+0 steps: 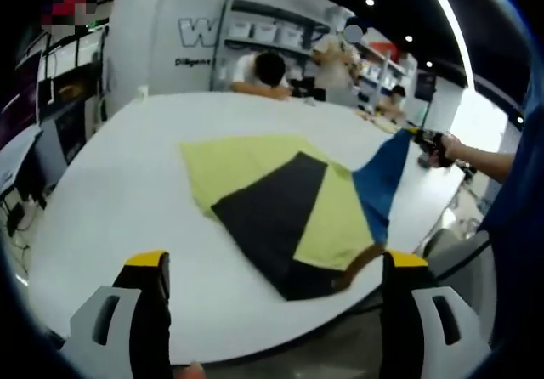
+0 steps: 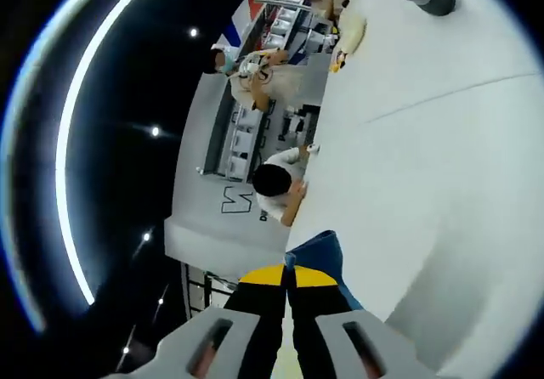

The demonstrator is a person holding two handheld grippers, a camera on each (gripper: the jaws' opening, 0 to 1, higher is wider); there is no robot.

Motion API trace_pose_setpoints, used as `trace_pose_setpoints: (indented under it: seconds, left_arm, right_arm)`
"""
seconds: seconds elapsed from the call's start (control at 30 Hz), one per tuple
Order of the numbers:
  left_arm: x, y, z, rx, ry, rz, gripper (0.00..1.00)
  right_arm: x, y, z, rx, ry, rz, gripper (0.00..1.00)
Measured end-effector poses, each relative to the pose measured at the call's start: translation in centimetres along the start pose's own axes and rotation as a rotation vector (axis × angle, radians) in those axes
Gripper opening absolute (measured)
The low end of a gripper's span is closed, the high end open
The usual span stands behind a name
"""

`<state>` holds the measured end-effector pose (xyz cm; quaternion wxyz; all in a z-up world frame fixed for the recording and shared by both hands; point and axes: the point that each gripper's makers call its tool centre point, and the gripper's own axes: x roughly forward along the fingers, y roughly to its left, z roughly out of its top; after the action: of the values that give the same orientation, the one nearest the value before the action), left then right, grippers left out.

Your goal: Fold the garment on the visible template until the final outline fits inside the template.

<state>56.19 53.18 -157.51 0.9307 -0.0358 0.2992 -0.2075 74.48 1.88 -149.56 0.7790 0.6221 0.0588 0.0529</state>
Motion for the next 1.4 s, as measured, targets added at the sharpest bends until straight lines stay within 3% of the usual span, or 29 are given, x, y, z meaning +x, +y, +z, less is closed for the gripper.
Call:
trace_pose_setpoints:
  seconds: [0.2, 0.37, 0.5, 0.6, 0.87, 1.27, 1.4]
  left_arm:
    - [-0.2, 1.2, -0.7, 0.011, 0.016, -0.037, 0.99]
    - [-0.5, 0.7, -0.1, 0.063, 0.026, -0.079, 0.99]
    - [-0.6, 0.5, 0.4, 0.096, 0.012, -0.110, 0.99]
    - [-0.5, 0.5, -0.1, 0.143, 0.046, -0.158, 0.98]
    - [-0.6, 0.3, 0.4, 0.181, 0.048, -0.213, 0.99]
    - [-1.6, 0.9, 0.8, 0.203, 0.040, -0.224, 0.99]
    - [-1.7, 0.6, 1.0, 0.210, 0.035, -0.228, 0.99]
  right_arm:
    - [-0.1, 5.7, -3.3, -0.022, 0.040, 0.079, 0.00]
    - [-0.1, 10.9, -8.2, -0.020, 0.090, 0.139, 0.00]
    - [0.4, 13.3, -11.2, -0.007, 0.133, 0.168, 0.00]
    - [0.9, 15.2, -14.6, -0.006, 0.194, 0.189, 0.00]
    - [2.8, 16.9, -21.7, 0.019, 0.324, 0.204, 0.00]
    - [5.3, 16.9, -26.9, 0.015, 0.429, 0.186, 0.00]
    - [6.0, 16.4, -29.1, 0.063, 0.466, 0.170, 0.00]
